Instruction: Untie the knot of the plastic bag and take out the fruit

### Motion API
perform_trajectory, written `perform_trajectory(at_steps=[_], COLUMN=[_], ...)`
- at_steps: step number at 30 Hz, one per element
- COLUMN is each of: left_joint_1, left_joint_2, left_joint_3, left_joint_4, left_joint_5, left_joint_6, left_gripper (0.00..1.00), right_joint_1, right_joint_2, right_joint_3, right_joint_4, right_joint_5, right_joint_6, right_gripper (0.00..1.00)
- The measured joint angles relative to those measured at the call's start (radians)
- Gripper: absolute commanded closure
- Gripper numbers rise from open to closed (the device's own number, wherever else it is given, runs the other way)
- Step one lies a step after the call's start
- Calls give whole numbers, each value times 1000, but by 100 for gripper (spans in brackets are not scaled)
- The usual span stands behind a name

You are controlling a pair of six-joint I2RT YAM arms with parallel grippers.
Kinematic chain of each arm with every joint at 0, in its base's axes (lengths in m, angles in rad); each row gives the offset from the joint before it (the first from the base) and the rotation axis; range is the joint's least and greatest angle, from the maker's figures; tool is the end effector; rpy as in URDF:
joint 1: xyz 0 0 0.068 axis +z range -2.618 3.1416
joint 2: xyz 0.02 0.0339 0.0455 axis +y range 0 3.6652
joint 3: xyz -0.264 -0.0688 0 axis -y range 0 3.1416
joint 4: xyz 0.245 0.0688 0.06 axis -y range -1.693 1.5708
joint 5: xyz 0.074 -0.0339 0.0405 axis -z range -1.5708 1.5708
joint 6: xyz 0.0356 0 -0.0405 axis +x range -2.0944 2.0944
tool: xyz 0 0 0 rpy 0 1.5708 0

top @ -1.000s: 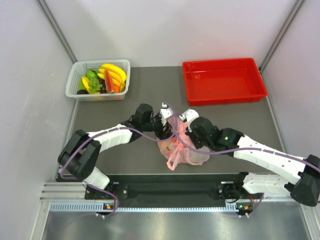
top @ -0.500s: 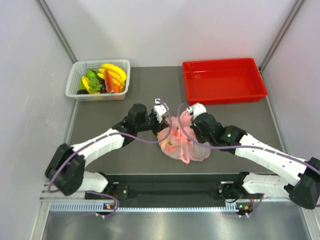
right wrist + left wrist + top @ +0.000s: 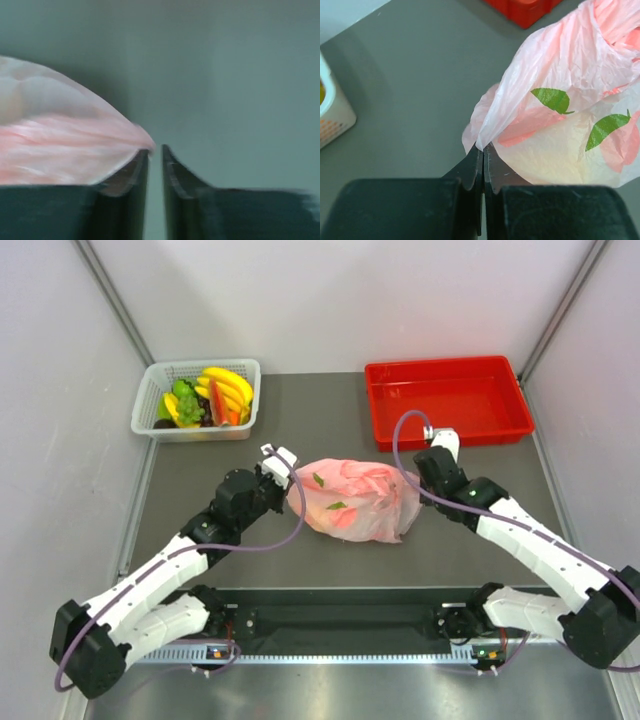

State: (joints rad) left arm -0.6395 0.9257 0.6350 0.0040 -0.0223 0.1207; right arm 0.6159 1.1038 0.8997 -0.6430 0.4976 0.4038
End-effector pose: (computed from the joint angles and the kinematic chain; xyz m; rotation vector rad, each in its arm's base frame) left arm 0.1756 -0.1296 0.2807 0.6797 1.7433 -0.3387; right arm 0.1918 0.1149 0.2794 -0.0233 2.2909 -0.0844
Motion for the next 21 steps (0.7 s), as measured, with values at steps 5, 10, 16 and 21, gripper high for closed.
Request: perform_trajectory(at_steps=[5,10,16,21], left_joint_1=[0,1,1,1], left_joint_2=[-30,-63,-133,-145], left_joint_3=[-5,-20,-43,-43], left_joint_4=[-62,-93,-92,-91], left_joint_5=[-80,-90,-69,-63], left_joint_6=[-33,-71,-75,-75], left_gripper=[100,100,100,100], right_joint_1=[-10,-10,-5,51], right_joint_2=[0,-76,-125,0], right_joint_3=[17,25,150,314], right_joint_4=[-13,-4,6,16], right_joint_5=[-34,-189,-412,-504], right_joint_6=[-18,-110,-264,-347], right_gripper=[41,15,7,4])
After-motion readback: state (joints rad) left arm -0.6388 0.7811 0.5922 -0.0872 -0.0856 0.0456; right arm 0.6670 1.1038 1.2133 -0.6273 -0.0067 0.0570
